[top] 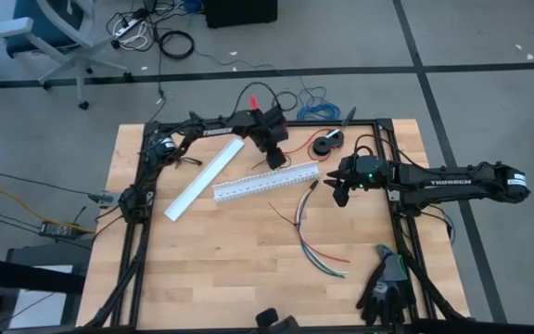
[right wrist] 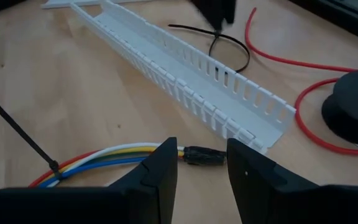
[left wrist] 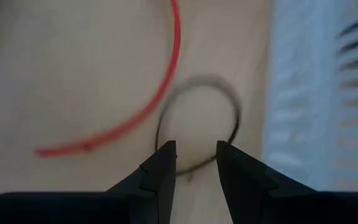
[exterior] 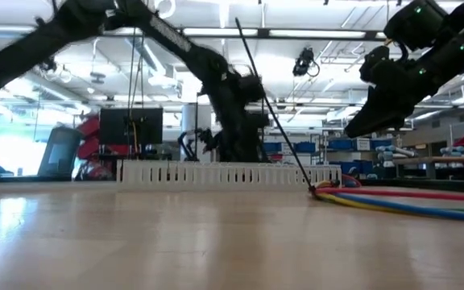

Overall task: Ziptie cables
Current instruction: Wrap the cables together using the black zip tie

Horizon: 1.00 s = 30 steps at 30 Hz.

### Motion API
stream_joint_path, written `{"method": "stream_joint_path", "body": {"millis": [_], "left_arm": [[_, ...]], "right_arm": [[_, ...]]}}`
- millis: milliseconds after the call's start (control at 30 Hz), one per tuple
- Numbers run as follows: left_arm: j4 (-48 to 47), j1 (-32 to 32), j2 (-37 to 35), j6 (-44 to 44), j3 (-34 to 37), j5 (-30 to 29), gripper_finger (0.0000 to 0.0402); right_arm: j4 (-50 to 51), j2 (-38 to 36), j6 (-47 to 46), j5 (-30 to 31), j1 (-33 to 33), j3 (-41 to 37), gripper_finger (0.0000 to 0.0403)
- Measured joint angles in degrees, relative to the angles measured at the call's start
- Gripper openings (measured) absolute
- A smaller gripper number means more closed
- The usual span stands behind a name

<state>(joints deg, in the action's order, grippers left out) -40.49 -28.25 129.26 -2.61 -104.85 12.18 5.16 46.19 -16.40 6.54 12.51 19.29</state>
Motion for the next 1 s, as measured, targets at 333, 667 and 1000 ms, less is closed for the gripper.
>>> {"method": "stream_joint_path", "body": {"millis": [333,667,1000], "left_arm": [[-0.4,0.87,0.69,7.58,-0.25,-3.82,0.0121],[5.79,0.94,0.3,7.66,-0.47,-2.14,0.0121],[1.14,-2.22,0.08,3.54,-1.37,2.67,0.0121]], "right_arm": [[-0.05,0.0,0.04,-0.54,0.0,0.0,0.0126],[-0.15,0.02,0.66,-0.54,-0.02,0.0,0.0126],[0.12,0.02,1.57,-0.73,-0.01,0.0,0.0126]]}}
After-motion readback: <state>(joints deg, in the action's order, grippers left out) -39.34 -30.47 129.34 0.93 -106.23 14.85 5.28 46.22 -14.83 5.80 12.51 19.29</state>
